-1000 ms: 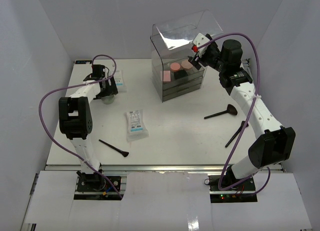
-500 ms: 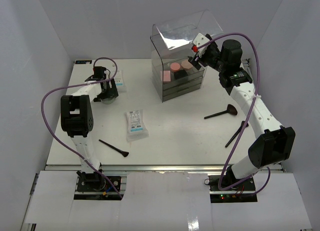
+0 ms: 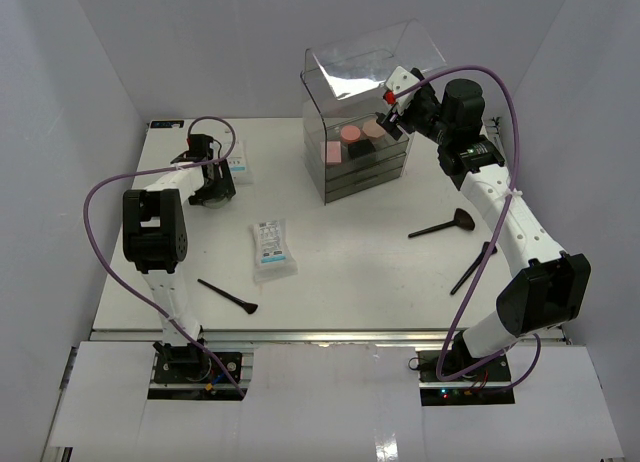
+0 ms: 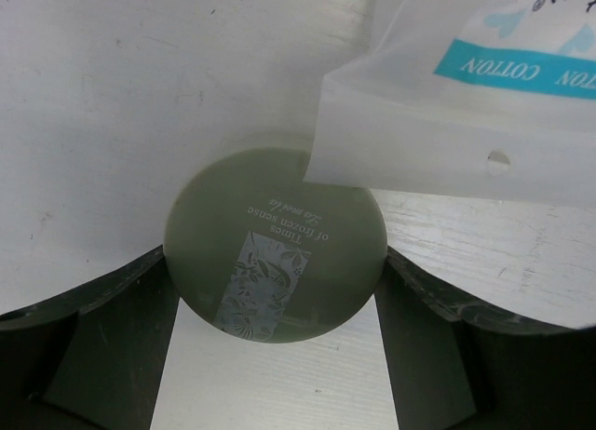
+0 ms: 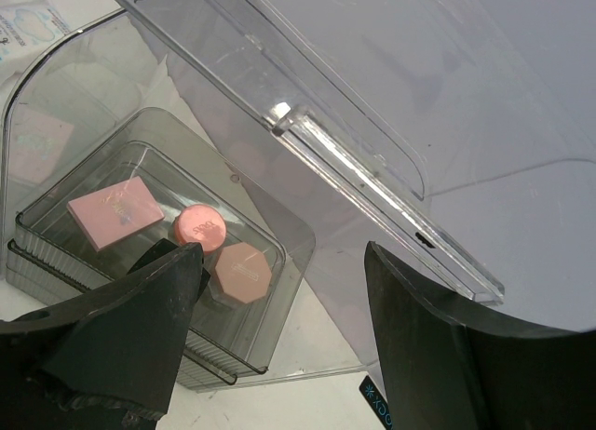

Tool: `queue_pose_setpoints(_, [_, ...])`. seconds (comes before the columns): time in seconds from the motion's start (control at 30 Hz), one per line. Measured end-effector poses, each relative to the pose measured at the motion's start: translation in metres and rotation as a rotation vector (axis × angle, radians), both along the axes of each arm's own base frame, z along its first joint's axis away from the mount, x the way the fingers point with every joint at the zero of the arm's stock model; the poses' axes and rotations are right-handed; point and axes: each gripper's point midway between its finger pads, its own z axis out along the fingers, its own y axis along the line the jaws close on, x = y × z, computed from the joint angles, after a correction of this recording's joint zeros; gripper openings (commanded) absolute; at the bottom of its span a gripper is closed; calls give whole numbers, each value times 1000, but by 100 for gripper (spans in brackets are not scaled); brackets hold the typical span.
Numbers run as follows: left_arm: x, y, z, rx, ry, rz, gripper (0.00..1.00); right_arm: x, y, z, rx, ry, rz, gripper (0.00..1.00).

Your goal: Organize the makeup

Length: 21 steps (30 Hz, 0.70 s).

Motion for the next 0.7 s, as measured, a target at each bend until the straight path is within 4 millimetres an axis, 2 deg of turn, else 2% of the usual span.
queue_pose_setpoints(0.1, [-2,0,1,-3,-6,3,13,0,0,0,0,0,0,77])
queue_pose_setpoints(0.23, [-19,-6,13,-34,-17,0,8,0,0,-2,-1,4,2,77])
queue_pose_setpoints(0.37, [-33,-23,52,-86,-120,-36,7,-1,1,-9,-5,18,4,77])
queue_pose_setpoints(0.43, [-42,-46,83,-108,-199,-94,7,-1,1,-9,-5,18,6,77])
queue_pose_setpoints(0.53, [-55,-100,136,-150,-364,-238,7,-1,1,-9,-5,19,7,76])
queue_pose_setpoints(0.6, [-74,-143,169,-194,-478,-364,7,-1,1,-9,-5,18,7,77])
queue_pose_setpoints(0.7, [-106,-186,193,-242,-585,-510,7,-1,1,-9,-4,18,9,77])
